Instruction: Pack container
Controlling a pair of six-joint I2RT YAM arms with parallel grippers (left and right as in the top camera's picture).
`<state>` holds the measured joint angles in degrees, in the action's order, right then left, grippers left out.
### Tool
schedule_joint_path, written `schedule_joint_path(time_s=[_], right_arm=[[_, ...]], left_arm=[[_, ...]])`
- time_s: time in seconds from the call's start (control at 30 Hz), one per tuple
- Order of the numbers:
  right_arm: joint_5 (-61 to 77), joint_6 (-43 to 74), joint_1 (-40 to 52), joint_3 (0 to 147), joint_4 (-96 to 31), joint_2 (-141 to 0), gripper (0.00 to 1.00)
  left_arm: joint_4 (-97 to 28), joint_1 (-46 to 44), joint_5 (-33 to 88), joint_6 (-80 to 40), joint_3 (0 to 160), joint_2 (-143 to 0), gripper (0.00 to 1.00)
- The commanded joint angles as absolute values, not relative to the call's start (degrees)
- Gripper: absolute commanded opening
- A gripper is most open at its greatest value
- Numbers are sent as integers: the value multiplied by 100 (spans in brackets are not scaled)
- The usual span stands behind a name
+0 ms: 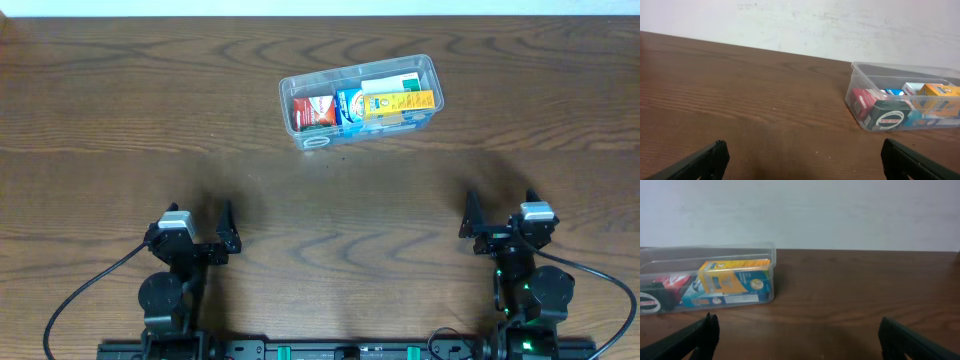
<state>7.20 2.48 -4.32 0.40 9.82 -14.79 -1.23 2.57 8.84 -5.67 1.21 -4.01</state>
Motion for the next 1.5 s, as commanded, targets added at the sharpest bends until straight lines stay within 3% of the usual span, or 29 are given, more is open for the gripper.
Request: schedule_joint_path(time_s=[0.0,0.3,0.87,1.47], right_arm=[[803,137,-405,32,722,-1229,99],[1428,-491,-403,32,-307,-572,99],[982,-1490,-410,32,-307,-123,99],[987,-1507,-410,32,-325,-123,99]], left_arm=[[-316,283,987,-473,23,-392,98],[-316,283,987,-473,23,-392,98],[-316,283,987,-473,23,-392,98],[-316,283,987,-473,23,-392,98]])
